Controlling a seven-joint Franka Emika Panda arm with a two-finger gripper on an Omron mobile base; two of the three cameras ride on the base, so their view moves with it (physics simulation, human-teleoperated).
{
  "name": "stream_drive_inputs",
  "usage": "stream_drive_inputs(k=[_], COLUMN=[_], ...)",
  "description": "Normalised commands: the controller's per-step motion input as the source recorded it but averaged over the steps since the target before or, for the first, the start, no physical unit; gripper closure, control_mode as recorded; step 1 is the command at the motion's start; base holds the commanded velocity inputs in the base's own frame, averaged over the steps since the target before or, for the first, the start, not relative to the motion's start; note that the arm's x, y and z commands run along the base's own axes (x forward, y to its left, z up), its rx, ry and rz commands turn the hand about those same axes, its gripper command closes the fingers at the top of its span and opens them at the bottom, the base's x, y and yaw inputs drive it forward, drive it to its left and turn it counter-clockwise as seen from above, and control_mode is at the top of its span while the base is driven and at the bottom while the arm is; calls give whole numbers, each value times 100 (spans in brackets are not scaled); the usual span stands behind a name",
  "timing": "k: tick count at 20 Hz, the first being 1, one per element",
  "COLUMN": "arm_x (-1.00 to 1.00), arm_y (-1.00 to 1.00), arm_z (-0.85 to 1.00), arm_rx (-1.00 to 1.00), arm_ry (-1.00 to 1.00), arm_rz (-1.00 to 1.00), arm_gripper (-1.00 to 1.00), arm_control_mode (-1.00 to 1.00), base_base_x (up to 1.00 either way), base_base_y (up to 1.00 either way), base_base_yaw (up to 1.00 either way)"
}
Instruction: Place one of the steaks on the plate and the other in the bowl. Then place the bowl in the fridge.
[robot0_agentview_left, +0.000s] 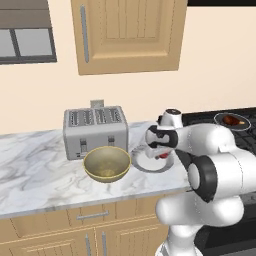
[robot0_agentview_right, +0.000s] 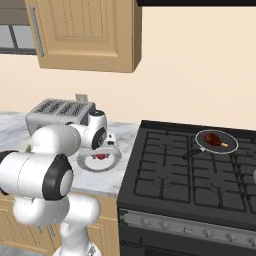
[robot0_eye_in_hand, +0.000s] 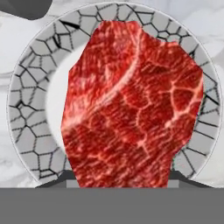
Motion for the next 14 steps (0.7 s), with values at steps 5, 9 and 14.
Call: stream_drive_inputs(k=[5,9,14], arm_x=[40,15,0], arm_y=[3,10,10], arm_z=[-29,-38,-28], arm_rx=[0,0,0], arm_ry=[6,5,1], arm_rz=[8,5,2], arm_gripper=[100,100,100], arm_control_mode=[-100,-100,-100], base_base_x=[0,0,0], base_base_y=[0,0,0], base_base_yaw=[0,0,0])
